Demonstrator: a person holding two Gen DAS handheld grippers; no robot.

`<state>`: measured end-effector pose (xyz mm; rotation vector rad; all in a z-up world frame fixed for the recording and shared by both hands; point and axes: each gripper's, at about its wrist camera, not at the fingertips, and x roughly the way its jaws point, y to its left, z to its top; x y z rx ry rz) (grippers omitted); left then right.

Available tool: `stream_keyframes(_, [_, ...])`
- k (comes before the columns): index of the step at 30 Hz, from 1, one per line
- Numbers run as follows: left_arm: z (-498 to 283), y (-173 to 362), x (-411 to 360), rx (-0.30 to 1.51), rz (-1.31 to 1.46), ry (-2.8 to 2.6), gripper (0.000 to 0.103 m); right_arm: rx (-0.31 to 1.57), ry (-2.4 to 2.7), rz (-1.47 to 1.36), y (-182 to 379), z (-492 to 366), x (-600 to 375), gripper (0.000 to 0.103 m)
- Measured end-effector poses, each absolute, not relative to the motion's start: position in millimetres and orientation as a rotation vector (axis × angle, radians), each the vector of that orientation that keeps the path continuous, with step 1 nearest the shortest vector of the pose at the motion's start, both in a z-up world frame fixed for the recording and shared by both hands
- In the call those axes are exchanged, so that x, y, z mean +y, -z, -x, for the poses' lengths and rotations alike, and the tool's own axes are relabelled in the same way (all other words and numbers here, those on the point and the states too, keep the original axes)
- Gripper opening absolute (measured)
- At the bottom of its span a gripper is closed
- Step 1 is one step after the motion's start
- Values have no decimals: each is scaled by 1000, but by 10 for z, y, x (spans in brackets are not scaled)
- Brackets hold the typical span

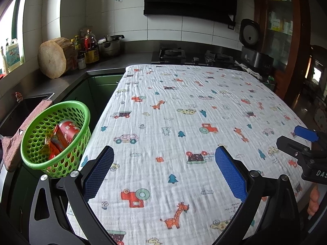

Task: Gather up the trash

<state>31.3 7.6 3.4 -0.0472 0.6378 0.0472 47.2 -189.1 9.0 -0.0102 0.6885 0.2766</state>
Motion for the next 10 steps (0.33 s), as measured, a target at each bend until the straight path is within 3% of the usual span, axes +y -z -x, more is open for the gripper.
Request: stream_keyframes(10, [-337,-4,112,653,67,-38,98,689,-276,11,-91,-474,-1891,92])
